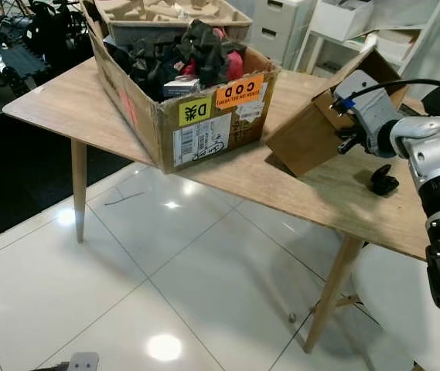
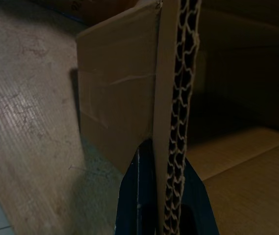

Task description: Picking trash to rubbish bin

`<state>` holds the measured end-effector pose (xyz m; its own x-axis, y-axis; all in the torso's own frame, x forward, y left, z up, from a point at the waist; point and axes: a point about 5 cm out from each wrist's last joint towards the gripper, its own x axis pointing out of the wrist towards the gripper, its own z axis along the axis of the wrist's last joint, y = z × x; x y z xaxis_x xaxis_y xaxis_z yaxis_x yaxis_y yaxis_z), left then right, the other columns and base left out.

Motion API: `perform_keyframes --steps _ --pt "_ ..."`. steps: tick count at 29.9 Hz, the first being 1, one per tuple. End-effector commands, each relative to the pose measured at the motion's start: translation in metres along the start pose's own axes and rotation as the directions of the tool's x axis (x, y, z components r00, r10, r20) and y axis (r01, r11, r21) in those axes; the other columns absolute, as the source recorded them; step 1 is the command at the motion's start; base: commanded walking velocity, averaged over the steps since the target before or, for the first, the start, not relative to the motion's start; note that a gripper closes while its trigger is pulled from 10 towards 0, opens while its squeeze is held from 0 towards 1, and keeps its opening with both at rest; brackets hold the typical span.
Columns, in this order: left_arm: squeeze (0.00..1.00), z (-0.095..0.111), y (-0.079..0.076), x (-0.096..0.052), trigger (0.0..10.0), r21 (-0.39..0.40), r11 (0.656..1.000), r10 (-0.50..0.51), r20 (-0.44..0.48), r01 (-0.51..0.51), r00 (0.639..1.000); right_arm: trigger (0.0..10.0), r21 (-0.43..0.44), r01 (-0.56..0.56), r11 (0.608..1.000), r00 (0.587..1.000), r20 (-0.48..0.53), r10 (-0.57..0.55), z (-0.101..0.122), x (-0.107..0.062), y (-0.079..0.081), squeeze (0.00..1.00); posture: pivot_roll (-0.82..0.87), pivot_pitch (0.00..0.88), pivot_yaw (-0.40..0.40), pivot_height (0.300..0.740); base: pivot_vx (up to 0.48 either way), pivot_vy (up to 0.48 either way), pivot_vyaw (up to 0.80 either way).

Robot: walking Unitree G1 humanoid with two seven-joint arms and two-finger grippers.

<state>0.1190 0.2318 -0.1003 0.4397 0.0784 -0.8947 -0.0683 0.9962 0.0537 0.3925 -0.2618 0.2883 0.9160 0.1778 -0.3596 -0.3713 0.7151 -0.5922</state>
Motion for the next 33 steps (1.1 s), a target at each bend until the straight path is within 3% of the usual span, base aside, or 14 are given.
perform_keyframes --steps 1,4,6,9,11,13,15,27,28,29,30,31,33 --pt "0.0 -0.011 -0.002 -0.001 10.0 -0.018 1.0 -0.006 -0.034 0.005 0.999 10.0 -0.031 -0.013 0.999 1.0 0.01 0.013 0.004 -0.005 -0.002 0.0 0.01 0.097 -0.035 0.74 0.0 0.0 0.0" --pt "0.0 -0.011 -0.002 -0.001 10.0 -0.016 1.0 -0.007 -0.035 0.006 0.999 10.0 -0.047 -0.049 0.998 0.999 0.007 0.049 0.005 -0.005 0.0 0.0 0.01 0.099 -0.036 0.74 0.0 0.0 0.0" --pt "0.0 -0.011 -0.002 -0.002 10.0 -0.014 1.0 -0.006 -0.036 0.006 0.999 10.0 -0.132 -0.097 0.986 0.995 0.011 0.1 0.005 -0.005 0.005 0.0 0.0 0.101 -0.036 0.74 0.0 0.0 0.0" --pt "0.0 -0.012 -0.002 -0.002 10.0 -0.014 1.0 -0.006 -0.036 0.005 0.999 10.0 -0.177 -0.12 0.977 0.992 0.008 0.124 0.005 -0.006 0.008 0.0 0.0 0.101 -0.036 0.74 0.0 0.0 0.0" --pt "0.0 -0.013 -0.001 -0.002 10.0 -0.016 1.0 -0.005 -0.038 0.005 0.999 10.0 -0.237 -0.148 0.96 0.989 -0.033 0.144 0.002 -0.005 0.011 0.0 0.01 0.105 -0.034 0.74 0.0 0.0 0.0" --pt "0.0 -0.013 -0.001 -0.002 10.0 -0.016 1.0 -0.005 -0.038 0.005 0.999 10.0 -0.237 -0.148 0.96 0.989 -0.033 0.144 0.002 -0.005 0.011 0.0 0.01 0.105 -0.034 0.74 0.0 0.0 0.0" --pt "0.0 -0.013 -0.001 -0.002 10.0 -0.018 1.0 -0.007 -0.039 0.006 0.999 10.0 -0.28 -0.13 0.951 0.989 -0.102 0.106 -0.004 -0.005 0.008 0.0 0.01 0.106 -0.034 0.74 0.0 0.0 0.0" --pt "0.0 -0.012 -0.002 -0.002 10.0 -0.018 1.0 -0.011 -0.037 0.011 0.999 10.0 -0.215 -0.084 0.973 0.99 -0.129 0.057 -0.009 -0.009 -0.001 0.0 0.01 0.109 -0.034 0.74 0.0 0.0 0.0" --pt "0.0 -0.012 -0.002 -0.002 10.0 -0.019 1.0 -0.011 -0.036 0.011 0.999 10.0 -0.212 -0.077 0.974 0.99 -0.129 0.05 -0.009 -0.009 -0.002 0.11 0.01 0.11 -0.035 0.74 0.0 0.0 0.0" --pt "0.0 -0.012 -0.002 -0.002 10.0 -0.02 1.0 -0.011 -0.036 0.011 0.999 10.0 -0.208 -0.066 0.976 0.991 -0.127 0.04 -0.009 -0.01 -0.004 0.84 0.01 0.108 -0.035 0.74 0.0 0.0 0.0" --pt "0.0 -0.012 -0.002 -0.002 10.0 -0.02 1.0 -0.011 -0.036 0.011 0.999 10.0 -0.208 -0.066 0.976 0.991 -0.127 0.04 -0.009 -0.01 -0.004 0.84 0.01 0.108 -0.035 0.74 0.0 0.0 0.0" --pt "0.0 -0.012 -0.002 -0.002 10.0 -0.021 1.0 -0.011 -0.035 0.011 0.999 10.0 -0.206 -0.058 0.977 0.992 -0.125 0.033 -0.009 -0.01 -0.005 1.0 0.01 0.108 -0.035 0.74 0.0 0.0 0.0" --pt "0.0 -0.012 -0.002 -0.002 10.0 -0.022 1.0 -0.011 -0.036 0.011 0.999 10.0 -0.201 -0.045 0.979 0.994 -0.109 0.023 -0.007 -0.009 -0.006 1.0 0.01 0.108 -0.034 0.74 0.0 0.0 0.0"
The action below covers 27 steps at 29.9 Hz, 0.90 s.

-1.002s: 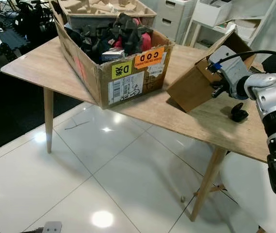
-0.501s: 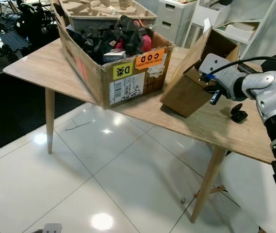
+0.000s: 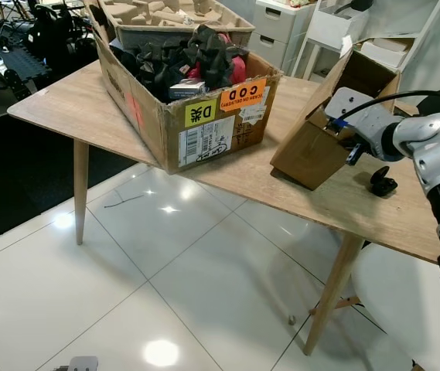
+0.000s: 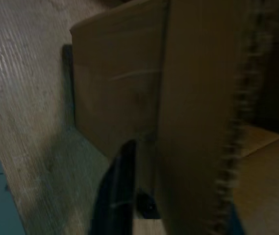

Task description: Picking trash to rubbish bin

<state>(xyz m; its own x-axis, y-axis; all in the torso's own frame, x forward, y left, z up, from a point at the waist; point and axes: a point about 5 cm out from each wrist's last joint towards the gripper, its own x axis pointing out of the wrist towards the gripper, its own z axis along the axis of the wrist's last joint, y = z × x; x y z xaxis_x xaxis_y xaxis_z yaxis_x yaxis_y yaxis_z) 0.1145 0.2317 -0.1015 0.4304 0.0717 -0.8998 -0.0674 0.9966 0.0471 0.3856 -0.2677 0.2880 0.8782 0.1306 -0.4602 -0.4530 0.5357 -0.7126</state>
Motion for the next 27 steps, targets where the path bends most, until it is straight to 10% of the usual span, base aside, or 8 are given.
perform_keyframes --steps 1,16,21,23,24,27 --pt "0.0 -0.007 -0.002 -0.001 10.0 -0.02 1.0 -0.005 -0.025 0.005 1.0 10.0 0.022 0.017 1.0 1.0 -0.003 -0.017 -0.003 -0.002 -0.004 1.0 0.01 0.108 -0.034 0.74 0.0 0.0 0.0" --pt "0.0 -0.008 -0.001 -0.001 10.0 -0.016 1.0 -0.005 -0.028 0.005 1.0 10.0 -0.017 0.162 0.987 0.982 0.096 -0.16 0.016 -0.008 -0.019 1.0 0.01 0.108 -0.031 0.74 0.0 0.0 0.0" --pt "0.0 -0.008 -0.001 -0.001 10.0 -0.01 1.0 -0.007 -0.029 0.007 1.0 10.0 -0.005 0.273 0.962 0.945 0.186 -0.267 0.032 -0.018 -0.035 0.51 0.01 0.105 -0.032 0.74 0.0 0.0 0.0" --pt "0.0 -0.009 -0.001 -0.001 10.0 -0.01 1.0 -0.007 -0.03 0.007 1.0 10.0 -0.002 0.29 0.957 0.938 0.2 -0.284 0.034 -0.02 -0.037 0.51 0.01 0.105 -0.032 0.74 0.0 0.0 0.0" --pt "0.0 -0.009 -0.001 -0.001 10.0 -0.01 1.0 -0.008 -0.03 0.007 1.0 10.0 -0.001 0.3 0.954 0.933 0.207 -0.293 0.035 -0.021 -0.038 0.23 0.01 0.105 -0.032 0.74 0.0 0.0 0.0" --pt "0.0 -0.009 -0.001 -0.001 10.0 -0.009 1.0 -0.007 -0.029 0.007 1.0 10.0 0.048 0.326 0.944 0.907 0.264 -0.327 0.042 -0.028 -0.044 0.08 0.01 0.099 -0.035 0.74 0.0 0.0 0.0"
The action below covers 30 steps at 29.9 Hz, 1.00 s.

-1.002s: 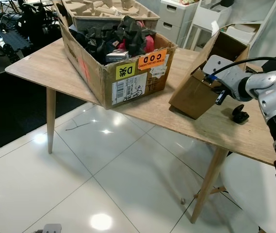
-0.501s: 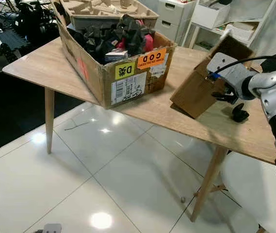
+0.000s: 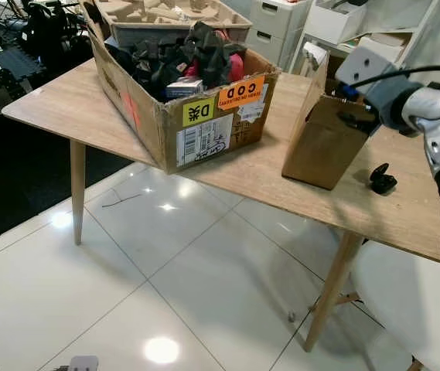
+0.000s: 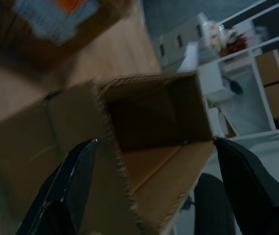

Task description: Picking trash to rubbish bin

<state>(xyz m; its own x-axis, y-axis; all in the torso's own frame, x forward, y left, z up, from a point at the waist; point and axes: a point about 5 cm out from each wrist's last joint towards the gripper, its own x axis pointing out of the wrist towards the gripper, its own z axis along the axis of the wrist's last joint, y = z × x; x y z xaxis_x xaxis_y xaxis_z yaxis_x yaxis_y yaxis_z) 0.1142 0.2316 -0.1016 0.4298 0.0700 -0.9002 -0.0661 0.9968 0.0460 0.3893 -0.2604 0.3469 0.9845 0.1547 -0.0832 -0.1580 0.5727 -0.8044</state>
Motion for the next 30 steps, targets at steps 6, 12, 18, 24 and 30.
perform_keyframes --steps 6,12,18,24,30 --pt "0.0 -0.008 -0.001 -0.001 10.0 -0.012 1.0 -0.003 -0.026 0.002 1.0 10.0 0.22 -0.035 0.975 0.973 0.232 -0.017 0.02 -0.014 -0.008 0.0 0.01 0.094 -0.026 0.74 0.0 0.0 0.0" --pt "0.0 -0.007 0.0 -0.001 10.0 -0.01 1.0 -0.002 -0.022 0.002 1.0 10.0 0.336 -0.069 0.939 0.909 0.409 -0.079 0.032 -0.023 -0.012 0.0 0.01 0.098 -0.019 0.74 0.0 0.0 0.0" --pt "0.0 -0.004 0.0 -0.001 10.0 -0.014 1.0 0.001 -0.014 -0.001 1.0 10.0 0.415 -0.283 0.865 0.754 0.653 -0.067 0.049 -0.041 0.004 0.0 0.01 0.1 -0.017 0.74 0.0 0.0 0.0" --pt "0.0 -0.003 0.002 -0.001 10.0 -0.031 0.999 0.007 -0.003 -0.007 1.0 10.0 0.226 -0.655 0.721 0.456 0.879 0.138 0.066 -0.076 0.065 0.0 0.02 0.104 -0.013 0.74 0.0 0.0 0.0" --pt "0.0 -0.002 0.007 -0.001 10.0 -0.032 0.999 0.028 -0.004 -0.028 1.0 10.0 0.134 -0.832 0.539 0.353 0.877 0.326 0.068 -0.079 0.129 0.0 0.03 0.104 -0.004 0.74 0.0 0.0 0.0"
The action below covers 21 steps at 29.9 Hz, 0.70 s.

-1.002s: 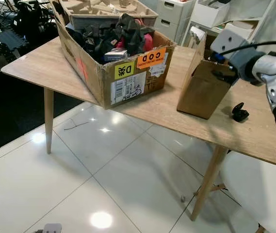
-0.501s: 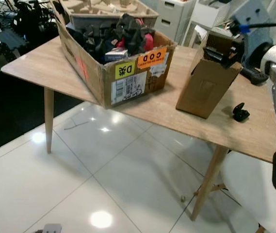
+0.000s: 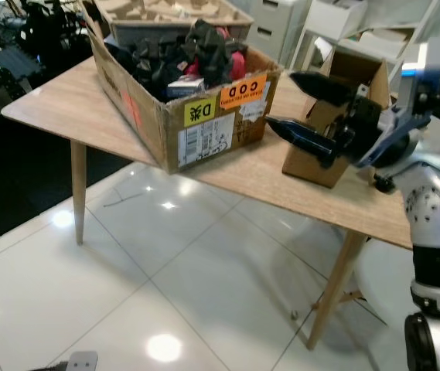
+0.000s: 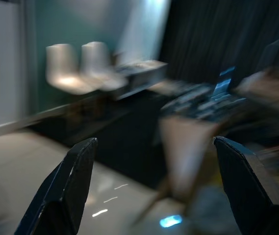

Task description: Picking trash to rubbish bin

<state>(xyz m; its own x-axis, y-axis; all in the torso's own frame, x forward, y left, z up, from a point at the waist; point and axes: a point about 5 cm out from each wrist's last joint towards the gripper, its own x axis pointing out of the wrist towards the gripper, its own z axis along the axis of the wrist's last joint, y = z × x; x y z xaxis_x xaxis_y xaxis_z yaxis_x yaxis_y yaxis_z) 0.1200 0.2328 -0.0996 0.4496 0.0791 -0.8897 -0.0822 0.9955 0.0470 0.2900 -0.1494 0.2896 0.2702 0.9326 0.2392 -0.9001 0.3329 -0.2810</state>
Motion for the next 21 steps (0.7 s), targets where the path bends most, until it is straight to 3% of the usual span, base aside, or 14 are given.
perform_keyframes --steps 1,3,5,8,9,10,16,17,18,21 --pt "0.0 -0.008 0.006 -0.002 10.0 -0.017 1.0 0.02 -0.026 -0.02 0.999 10.0 0.007 -0.047 0.999 0.999 -0.001 0.047 0.001 0.004 0.006 0.0 0.03 0.104 -0.004 0.74 0.0 0.0 0.0" --pt "0.0 -0.008 0.01 -0.003 10.0 -0.017 0.999 0.033 -0.026 -0.033 0.999 10.0 0.1 -0.102 0.99 0.988 -0.104 0.113 -0.033 0.012 0.024 0.0 0.03 0.098 -0.002 0.74 0.0 0.0 0.0" --pt "0.0 -0.008 0.014 -0.003 10.0 -0.017 0.998 0.053 -0.027 -0.053 0.998 10.0 0.201 -0.129 0.971 0.952 -0.249 0.178 -0.076 0.018 0.046 0.0 0.03 0.097 -0.003 0.74 0.0 0.0 0.0" --pt "0.0 -0.008 0.014 -0.004 10.0 -0.015 0.998 0.058 -0.03 -0.058 0.998 10.0 0.218 -0.117 0.969 0.943 -0.283 0.178 -0.086 0.019 0.049 0.0 0.03 0.096 -0.003 0.74 0.0 0.0 0.0" --pt "0.0 -0.01 0.016 -0.004 10.0 -0.015 0.998 0.065 -0.035 -0.065 0.997 10.0 0.271 -0.076 0.96 0.915 -0.364 0.175 -0.113 0.017 0.058 0.0 0.04 0.094 -0.003 0.74 0.0 0.0 0.0" --pt "0.0 -0.01 0.017 -0.004 10.0 -0.016 0.998 0.066 -0.037 -0.066 0.997 10.0 0.293 -0.047 0.955 0.899 -0.405 0.168 -0.126 0.015 0.061 0.0 0.04 0.093 -0.003 0.74 0.0 0.0 0.0" --pt "0.0 -0.012 0.017 -0.005 10.0 -0.017 0.998 0.068 -0.041 -0.068 0.997 10.0 0.307 -0.005 0.952 0.864 -0.478 0.159 -0.145 0.01 0.065 0.0 0.04 0.092 -0.003 0.74 0.0 0.0 0.0" --pt "0.0 -0.013 0.017 -0.005 10.0 -0.018 0.997 0.07 -0.043 -0.07 0.997 10.0 0.305 0.011 0.952 0.834 -0.528 0.16 -0.158 0.007 0.069 0.0 0.04 0.094 -0.005 0.74 0.0 0.0 0.0" --pt "0.0 -0.013 0.017 -0.005 10.0 -0.018 0.997 0.07 -0.043 -0.07 0.997 10.0 0.305 0.011 0.952 0.834 -0.528 0.16 -0.158 0.007 0.069 0.0 0.04 0.094 -0.005 0.74 0.0 0.0 0.0" --pt "0.0 -0.015 0.017 -0.005 10.0 -0.025 0.997 0.078 -0.051 -0.08 0.996 10.0 0.314 0.202 0.928 0.73 -0.68 0.071 -0.212 -0.007 0.08 0.0 0.04 0.089 -0.009 0.74 0.0 0.0 0.0"
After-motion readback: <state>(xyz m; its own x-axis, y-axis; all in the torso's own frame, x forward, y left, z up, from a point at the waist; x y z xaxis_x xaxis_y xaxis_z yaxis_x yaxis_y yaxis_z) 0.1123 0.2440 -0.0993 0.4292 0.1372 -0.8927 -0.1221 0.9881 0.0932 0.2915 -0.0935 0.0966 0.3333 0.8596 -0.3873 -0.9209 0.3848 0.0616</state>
